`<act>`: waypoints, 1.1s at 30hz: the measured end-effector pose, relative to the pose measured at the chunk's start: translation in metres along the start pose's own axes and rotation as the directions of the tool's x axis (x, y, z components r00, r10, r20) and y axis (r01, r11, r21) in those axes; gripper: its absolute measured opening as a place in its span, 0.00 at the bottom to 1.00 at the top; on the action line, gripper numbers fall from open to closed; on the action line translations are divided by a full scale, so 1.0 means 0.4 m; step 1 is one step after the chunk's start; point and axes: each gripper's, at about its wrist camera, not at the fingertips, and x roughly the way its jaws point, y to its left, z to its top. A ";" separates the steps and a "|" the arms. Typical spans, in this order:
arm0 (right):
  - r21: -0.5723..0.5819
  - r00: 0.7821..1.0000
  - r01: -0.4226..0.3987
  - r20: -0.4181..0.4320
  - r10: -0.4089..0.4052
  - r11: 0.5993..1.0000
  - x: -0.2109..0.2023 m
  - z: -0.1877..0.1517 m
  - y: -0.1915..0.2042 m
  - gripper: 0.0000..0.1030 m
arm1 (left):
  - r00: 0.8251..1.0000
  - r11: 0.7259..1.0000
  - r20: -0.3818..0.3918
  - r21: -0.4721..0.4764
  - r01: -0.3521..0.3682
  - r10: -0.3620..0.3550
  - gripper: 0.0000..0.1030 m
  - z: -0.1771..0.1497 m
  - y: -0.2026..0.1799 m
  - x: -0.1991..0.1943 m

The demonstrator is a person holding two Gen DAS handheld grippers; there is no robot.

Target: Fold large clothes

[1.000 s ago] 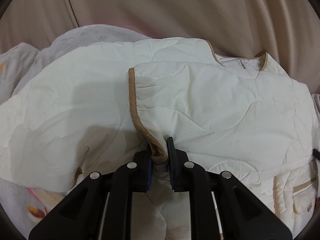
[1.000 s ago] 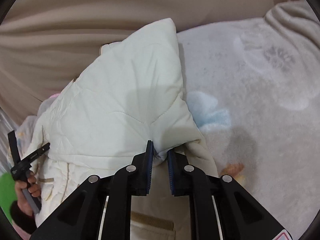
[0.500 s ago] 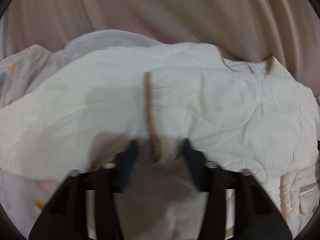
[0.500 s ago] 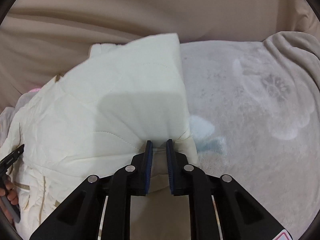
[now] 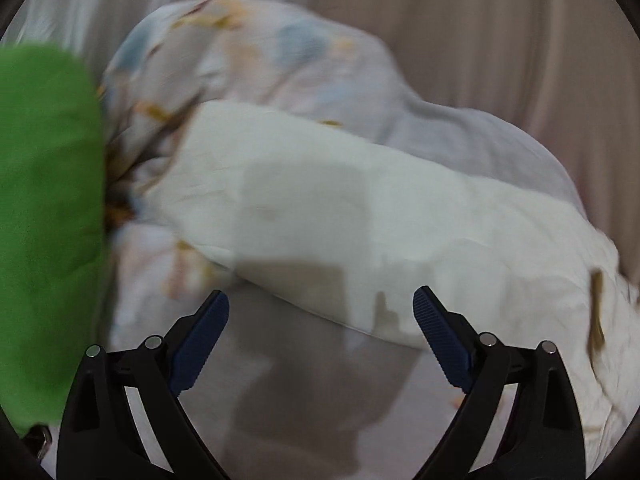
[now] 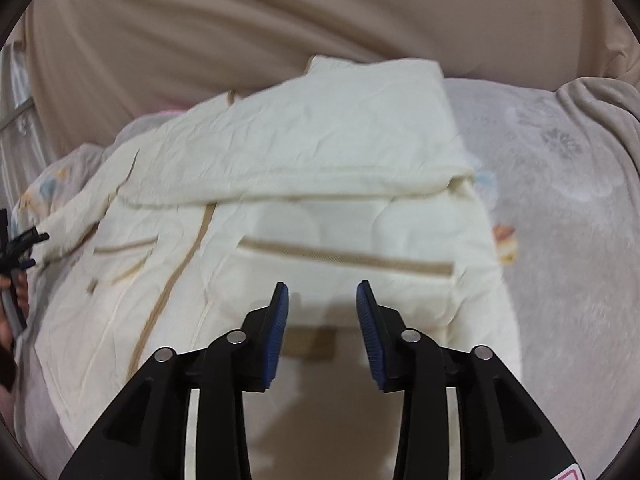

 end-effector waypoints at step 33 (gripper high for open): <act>0.026 0.999 -0.028 0.042 0.027 0.999 0.007 -0.022 -0.003 0.63 | 0.826 0.607 -0.328 0.563 0.560 -0.458 0.51 -0.560 -1.072 -0.264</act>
